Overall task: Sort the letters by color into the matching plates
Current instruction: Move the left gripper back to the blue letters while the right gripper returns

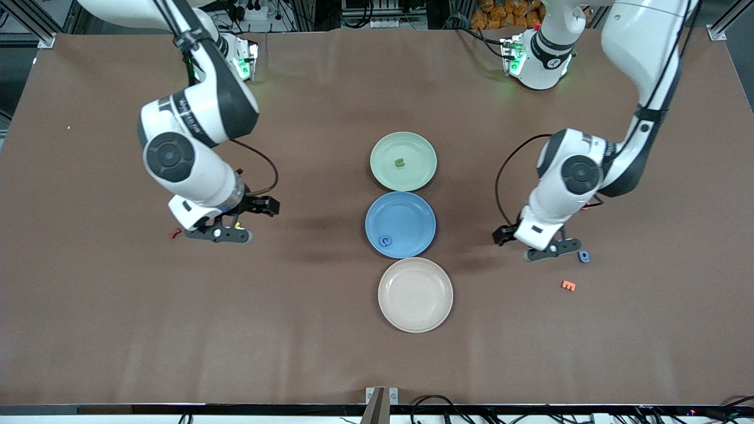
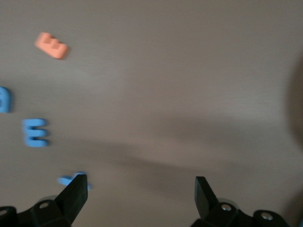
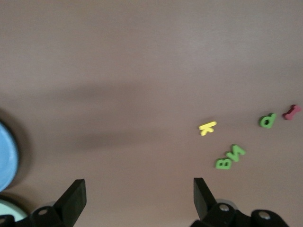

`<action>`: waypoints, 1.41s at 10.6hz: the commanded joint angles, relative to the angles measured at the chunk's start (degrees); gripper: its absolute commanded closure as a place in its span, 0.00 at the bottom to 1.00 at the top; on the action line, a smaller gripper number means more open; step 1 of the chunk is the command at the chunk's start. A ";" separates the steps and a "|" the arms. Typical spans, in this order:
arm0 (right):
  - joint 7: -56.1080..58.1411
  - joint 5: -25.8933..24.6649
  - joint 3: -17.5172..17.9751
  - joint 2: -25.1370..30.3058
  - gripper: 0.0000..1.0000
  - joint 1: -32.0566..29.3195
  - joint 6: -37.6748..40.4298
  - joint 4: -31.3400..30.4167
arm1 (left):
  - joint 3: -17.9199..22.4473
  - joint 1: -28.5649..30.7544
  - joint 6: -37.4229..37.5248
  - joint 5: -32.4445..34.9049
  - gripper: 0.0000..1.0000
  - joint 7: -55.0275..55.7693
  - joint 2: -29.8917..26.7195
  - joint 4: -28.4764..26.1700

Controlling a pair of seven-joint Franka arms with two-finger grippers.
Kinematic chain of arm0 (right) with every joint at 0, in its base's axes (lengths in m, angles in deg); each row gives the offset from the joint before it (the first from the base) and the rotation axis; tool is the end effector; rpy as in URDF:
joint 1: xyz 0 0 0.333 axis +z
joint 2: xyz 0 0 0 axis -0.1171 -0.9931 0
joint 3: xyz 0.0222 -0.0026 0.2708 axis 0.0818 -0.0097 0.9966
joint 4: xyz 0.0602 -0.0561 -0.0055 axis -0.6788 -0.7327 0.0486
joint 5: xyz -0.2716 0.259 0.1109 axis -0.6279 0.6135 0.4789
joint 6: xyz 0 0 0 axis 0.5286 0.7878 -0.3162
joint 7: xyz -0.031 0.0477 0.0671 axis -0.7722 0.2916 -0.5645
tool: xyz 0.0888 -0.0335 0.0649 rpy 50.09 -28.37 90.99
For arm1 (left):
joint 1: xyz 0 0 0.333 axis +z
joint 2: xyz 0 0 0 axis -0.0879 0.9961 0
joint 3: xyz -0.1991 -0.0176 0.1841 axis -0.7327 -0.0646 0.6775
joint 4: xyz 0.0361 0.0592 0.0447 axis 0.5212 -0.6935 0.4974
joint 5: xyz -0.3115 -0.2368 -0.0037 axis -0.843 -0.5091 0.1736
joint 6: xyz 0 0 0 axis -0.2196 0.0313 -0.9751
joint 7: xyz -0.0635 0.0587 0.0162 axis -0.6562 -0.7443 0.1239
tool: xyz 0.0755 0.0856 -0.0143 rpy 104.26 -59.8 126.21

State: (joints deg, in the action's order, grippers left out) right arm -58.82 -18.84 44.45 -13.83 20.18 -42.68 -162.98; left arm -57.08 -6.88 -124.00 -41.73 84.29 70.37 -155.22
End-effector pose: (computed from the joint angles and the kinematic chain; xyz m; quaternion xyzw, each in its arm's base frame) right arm 0.5761 0.2227 0.3456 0.9974 -0.0408 -0.0594 0.0093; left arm 0.5694 -0.1667 0.2167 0.9940 0.1030 0.0353 0.0089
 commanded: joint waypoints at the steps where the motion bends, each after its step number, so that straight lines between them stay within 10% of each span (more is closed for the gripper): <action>1: 9.84 -0.50 -1.14 5.71 0.00 -4.73 -6.90 -11.83 | -0.77 7.78 -1.66 1.47 0.00 -12.73 -3.95 -6.93; 9: 15.76 -3.84 -14.32 6.61 0.02 -5.89 -21.59 -23.90 | -0.33 18.27 -1.75 2.62 0.00 -22.45 3.68 -2.30; 15: 14.53 -2.97 -15.12 3.63 0.11 -10.80 -37.68 -29.71 | 1.17 19.23 -1.40 2.70 0.00 -24.56 12.66 8.08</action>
State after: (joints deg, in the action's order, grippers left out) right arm -43.33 -21.63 28.86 -9.40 11.90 -75.74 -191.31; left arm -55.95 12.06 -125.68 -40.60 60.44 79.97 -150.49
